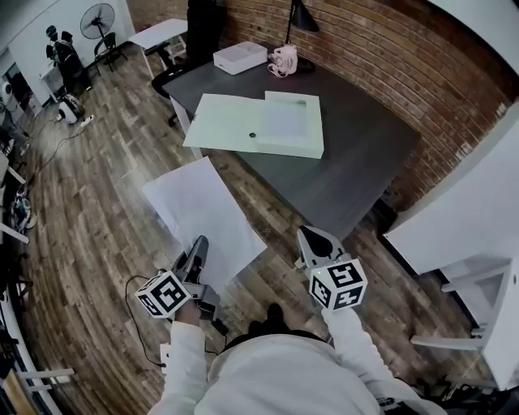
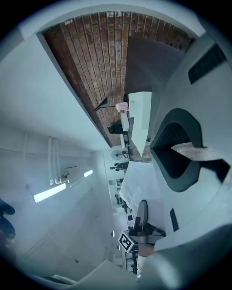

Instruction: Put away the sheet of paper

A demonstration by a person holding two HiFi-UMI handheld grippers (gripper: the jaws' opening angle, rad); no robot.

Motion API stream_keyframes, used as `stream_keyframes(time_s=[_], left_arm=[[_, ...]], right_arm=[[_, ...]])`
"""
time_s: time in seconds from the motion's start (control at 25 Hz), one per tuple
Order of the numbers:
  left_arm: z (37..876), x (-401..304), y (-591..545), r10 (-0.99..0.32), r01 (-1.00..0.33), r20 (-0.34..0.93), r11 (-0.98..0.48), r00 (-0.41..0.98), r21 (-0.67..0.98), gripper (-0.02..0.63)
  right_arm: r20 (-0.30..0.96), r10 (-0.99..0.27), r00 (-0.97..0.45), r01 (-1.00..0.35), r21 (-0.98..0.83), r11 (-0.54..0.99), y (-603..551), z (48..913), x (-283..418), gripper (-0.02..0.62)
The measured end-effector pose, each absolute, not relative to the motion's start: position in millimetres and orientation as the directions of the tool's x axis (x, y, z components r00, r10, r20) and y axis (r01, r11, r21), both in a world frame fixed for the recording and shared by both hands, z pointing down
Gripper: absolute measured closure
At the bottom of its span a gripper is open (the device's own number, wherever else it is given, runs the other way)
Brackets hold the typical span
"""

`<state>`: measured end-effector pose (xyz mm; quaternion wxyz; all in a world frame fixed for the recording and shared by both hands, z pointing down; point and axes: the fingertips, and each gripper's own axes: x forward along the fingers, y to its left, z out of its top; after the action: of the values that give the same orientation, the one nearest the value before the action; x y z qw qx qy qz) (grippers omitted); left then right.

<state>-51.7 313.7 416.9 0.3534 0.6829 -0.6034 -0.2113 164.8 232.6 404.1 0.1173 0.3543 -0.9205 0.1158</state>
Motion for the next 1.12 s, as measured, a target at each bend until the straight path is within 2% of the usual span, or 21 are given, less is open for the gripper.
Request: stream_keyframes(time_s=[0.6,0.88,1.12], left_arm=[[394,-44,247,-0.973,-0.661,0.101,-0.063,0.207,0.748,0.589],[402,-79,171,-0.962,-0.681,0.141,-0.057,0.232,0.73,0.589],[401,-113,81,-0.941,-0.665,0.111,-0.139,0.319,0.734,0.589]], right_arm=[[0.24,-0.669,-0.704,-0.706,-0.135,0.695,166,393,187,0.568],[0.24,-0.691,-0.682,-0.729,-0.135,0.672,97,396,157,0.568],[0.256,-0.727,-0.638,-0.768,-0.133,0.627,24,397,123,0.568]])
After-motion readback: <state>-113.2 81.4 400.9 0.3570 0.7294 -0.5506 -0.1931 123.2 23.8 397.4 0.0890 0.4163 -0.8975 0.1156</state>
